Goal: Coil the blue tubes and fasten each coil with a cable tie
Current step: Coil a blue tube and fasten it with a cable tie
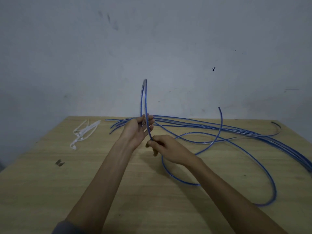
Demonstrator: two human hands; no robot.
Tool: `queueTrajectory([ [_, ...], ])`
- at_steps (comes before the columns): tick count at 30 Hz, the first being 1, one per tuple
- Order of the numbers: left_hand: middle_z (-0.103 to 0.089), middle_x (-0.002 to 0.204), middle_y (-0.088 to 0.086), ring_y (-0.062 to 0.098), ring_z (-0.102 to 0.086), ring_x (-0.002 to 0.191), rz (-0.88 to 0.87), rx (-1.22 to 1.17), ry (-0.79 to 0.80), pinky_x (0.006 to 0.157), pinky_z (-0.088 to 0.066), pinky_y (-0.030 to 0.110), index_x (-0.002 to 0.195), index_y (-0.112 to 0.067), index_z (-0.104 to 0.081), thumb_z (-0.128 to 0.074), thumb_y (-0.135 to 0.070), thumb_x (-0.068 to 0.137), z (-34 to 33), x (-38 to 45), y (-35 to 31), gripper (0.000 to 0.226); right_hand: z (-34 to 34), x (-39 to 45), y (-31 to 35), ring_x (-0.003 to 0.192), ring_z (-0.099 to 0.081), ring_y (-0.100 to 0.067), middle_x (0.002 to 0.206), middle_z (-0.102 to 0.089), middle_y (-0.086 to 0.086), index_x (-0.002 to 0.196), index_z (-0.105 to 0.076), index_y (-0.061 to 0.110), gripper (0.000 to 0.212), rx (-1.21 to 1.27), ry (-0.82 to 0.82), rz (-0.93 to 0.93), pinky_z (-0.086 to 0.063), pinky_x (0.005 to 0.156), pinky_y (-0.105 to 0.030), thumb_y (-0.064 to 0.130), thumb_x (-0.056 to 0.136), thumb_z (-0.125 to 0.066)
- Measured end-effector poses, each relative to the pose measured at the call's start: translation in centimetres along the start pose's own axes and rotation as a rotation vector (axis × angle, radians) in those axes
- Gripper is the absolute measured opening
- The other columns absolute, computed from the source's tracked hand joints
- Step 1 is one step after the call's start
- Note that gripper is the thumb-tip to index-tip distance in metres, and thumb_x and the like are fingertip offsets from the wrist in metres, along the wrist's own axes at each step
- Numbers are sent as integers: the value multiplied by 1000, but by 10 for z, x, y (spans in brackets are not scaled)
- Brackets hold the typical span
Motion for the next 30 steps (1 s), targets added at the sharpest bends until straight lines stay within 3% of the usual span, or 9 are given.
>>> queueTrajectory([
  [4, -77, 101, 7, 14, -73, 78, 26, -49, 126, 64, -58, 26, 110, -4, -58, -33, -10, 105, -10, -9, -10, 26, -1, -9, -19, 80, -63, -12, 87, -69, 5, 110, -71, 16, 32, -225, 64, 5, -52, 77, -36, 36, 106, -47],
  [9, -71, 88, 6, 18, -68, 73, 112, -100, 184, 66, -59, 31, 90, -9, -64, -41, -7, 97, -14, -16, -19, 23, 30, -26, -63, 84, -58, -13, 94, -64, 8, 111, -70, 21, 27, -544, 122, -118, -47, 70, -31, 35, 105, -48],
  [12, -46, 65, -4, 10, -45, 53, 118, -22, 284, 55, -45, 22, 86, -13, -56, -45, -11, 90, -30, -24, -18, 12, 49, -32, -84, 91, -57, -15, 106, -62, 4, 118, -68, 23, 26, -653, 202, -254, -48, 77, -33, 33, 102, -50],
  [16, -21, 62, -7, 8, -10, 49, 75, 114, 344, 44, -9, 22, 88, -14, -54, -42, -14, 97, -48, -33, -13, 15, 41, -32, -58, 101, -63, -11, 112, -65, 8, 127, -63, 27, 37, -344, 307, -264, -52, 94, -36, 38, 91, -63],
  [19, -22, 62, -7, 9, -8, 50, 7, 213, 344, 45, -8, 24, 89, -15, -54, -39, -16, 102, -58, -38, -10, 20, 16, -36, 0, 79, -66, -11, 85, -72, 1, 122, -65, 20, 32, 140, 387, -160, -54, 81, -31, 35, 93, -66],
  [21, -22, 62, -7, 10, -9, 51, -37, 248, 326, 46, -8, 25, 86, -17, -51, -37, -17, 101, -60, -39, -9, 21, 17, -35, 25, 59, -51, -13, 64, -55, 1, 113, -65, 13, 32, 462, 280, -105, -48, 66, -29, 40, 97, -61],
  [24, -33, 60, -6, 11, -25, 50, -115, 367, 244, 49, -20, 26, 91, -14, -53, -34, -16, 104, -52, -34, -14, 23, 26, -30, 30, 56, -26, -12, 64, -29, 5, 100, -61, 12, 58, 709, 96, -100, -33, 58, -25, 66, 96, -39],
  [27, -61, 76, 1, 14, -51, 67, -166, 626, 178, 65, -45, 30, 116, -6, -63, -41, -9, 106, -40, -29, -12, 25, 43, -29, 31, 61, -35, -11, 68, -37, 3, 91, -58, 14, 52, 274, -54, 12, -33, 61, -26, 56, 104, -31],
  [30, -72, 90, 4, 12, -52, 62, -153, 569, 113, 57, -43, 26, 120, -20, -54, -47, -2, 102, -31, -28, -6, 26, 43, -35, 25, 67, -46, -23, 73, -47, -16, 84, -56, 20, 39, -68, -37, 96, -40, 65, -41, 45, 107, -37],
])
Point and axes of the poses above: each hand's wrist, its own x-axis towards the middle knuckle, its own z-axis out of the back of the hand, y = z × x, the point moved 9 cm from there along x, towards the middle knuckle
